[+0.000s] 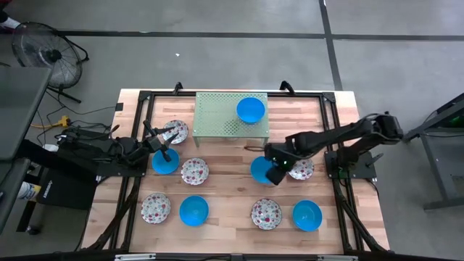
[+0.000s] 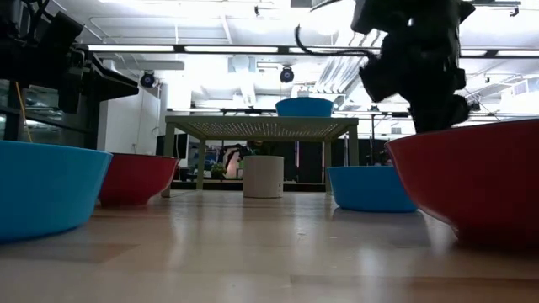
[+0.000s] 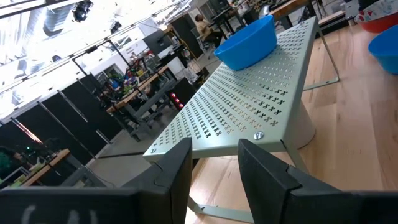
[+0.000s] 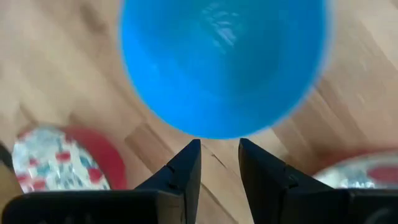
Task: Pick & Place Mini bowls
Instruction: Stack the blue bowl on the blue bowl on the shelf
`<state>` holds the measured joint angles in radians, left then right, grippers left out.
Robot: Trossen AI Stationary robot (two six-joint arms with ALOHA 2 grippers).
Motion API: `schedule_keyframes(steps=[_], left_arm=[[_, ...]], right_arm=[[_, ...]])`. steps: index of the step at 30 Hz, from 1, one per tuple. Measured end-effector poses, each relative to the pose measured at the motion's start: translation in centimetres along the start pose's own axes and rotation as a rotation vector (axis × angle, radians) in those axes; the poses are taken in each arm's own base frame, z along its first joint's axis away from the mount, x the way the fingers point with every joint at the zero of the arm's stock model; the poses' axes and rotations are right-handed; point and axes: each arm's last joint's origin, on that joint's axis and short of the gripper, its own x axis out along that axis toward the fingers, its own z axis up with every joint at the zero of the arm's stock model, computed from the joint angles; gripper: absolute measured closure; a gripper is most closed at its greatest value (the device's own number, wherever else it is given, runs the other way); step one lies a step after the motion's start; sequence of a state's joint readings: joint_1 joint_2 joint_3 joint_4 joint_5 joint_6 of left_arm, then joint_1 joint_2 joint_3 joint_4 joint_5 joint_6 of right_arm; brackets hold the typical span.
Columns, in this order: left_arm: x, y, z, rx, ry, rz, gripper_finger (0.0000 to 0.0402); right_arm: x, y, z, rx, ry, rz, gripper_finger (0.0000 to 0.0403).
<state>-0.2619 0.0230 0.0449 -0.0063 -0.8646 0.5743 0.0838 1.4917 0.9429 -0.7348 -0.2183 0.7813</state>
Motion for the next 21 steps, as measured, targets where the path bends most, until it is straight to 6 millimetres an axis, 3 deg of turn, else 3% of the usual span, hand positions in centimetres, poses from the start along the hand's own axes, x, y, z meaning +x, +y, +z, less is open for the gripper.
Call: schedule_keyframes(steps=[12, 21], left_arm=[[0.0, 0.0, 0.0, -0.001, 0.0, 0.0, 0.0275], [0.0, 0.0, 0.0, 0.0, 0.0, 0.0, 0.0275]], right_arm=[[1.4, 2.2, 0.7, -0.74, 0.052, 0.026, 0.0307], [2.6, 2.0, 1.0, -0.896, 0.066, -0.026, 0.0307]])
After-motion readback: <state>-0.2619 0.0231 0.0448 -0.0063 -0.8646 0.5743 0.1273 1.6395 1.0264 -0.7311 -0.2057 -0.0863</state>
